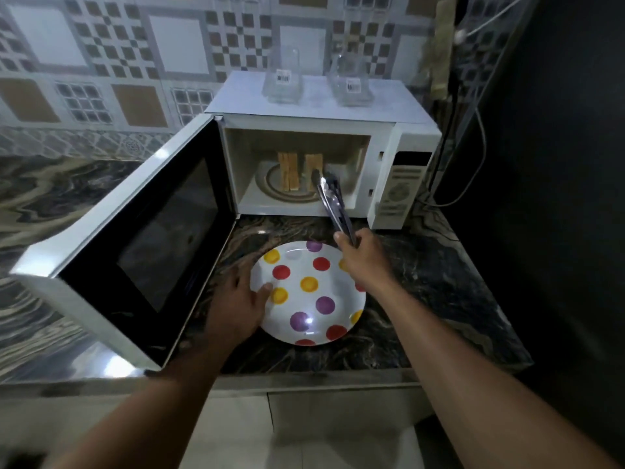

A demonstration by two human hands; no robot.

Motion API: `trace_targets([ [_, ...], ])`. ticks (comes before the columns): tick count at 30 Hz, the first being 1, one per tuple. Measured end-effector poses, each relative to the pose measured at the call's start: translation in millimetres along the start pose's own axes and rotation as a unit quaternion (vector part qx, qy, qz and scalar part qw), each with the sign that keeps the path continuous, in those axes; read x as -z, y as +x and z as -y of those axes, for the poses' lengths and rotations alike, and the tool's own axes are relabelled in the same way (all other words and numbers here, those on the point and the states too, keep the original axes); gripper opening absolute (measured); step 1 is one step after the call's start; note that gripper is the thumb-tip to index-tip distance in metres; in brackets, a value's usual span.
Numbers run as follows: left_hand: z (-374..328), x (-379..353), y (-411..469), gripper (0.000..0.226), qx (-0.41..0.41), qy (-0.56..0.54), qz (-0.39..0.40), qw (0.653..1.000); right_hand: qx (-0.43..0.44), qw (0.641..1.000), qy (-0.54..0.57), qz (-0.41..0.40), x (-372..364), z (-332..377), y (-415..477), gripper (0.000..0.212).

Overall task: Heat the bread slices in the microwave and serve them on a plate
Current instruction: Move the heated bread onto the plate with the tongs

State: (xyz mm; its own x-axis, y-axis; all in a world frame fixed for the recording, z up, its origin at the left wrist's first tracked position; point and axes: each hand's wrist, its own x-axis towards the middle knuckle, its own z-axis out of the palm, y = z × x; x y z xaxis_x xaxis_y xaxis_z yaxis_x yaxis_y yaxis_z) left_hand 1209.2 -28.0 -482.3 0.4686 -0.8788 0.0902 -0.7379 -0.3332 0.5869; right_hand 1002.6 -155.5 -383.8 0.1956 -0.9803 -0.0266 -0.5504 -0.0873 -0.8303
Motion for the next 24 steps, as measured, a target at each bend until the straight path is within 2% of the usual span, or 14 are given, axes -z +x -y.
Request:
trace_targets([
  [4,6.2,-21.6,-3.5,0.093,0.018,0.111,0.065,0.991,-0.018,0.999,-0.039,-0.017,-8.1,4.0,24.8,0.041],
  [6,8.0,-27.2,-1.9,0.094,0.025,0.144,0.066,0.987,-0.029,0.998,-0.057,-0.021,-15.6,10.2,42.1,0.042],
  [13,7.9,-35.8,3.8,0.087,0.015,0.159,0.032,0.987,-0.054,0.990,-0.128,-0.016,-35.9,32.0,89.6,0.043],
  [18,7.1,-37.8,10.1,0.087,0.025,0.165,0.017,0.986,-0.060,0.988,-0.140,-0.012,-53.1,36.2,120.8,0.043],
  [24,4.7,-37.7,15.3,0.084,0.027,0.167,0.010,0.985,-0.062,0.987,-0.149,-0.011,-63.8,39.1,142.4,0.032],
])
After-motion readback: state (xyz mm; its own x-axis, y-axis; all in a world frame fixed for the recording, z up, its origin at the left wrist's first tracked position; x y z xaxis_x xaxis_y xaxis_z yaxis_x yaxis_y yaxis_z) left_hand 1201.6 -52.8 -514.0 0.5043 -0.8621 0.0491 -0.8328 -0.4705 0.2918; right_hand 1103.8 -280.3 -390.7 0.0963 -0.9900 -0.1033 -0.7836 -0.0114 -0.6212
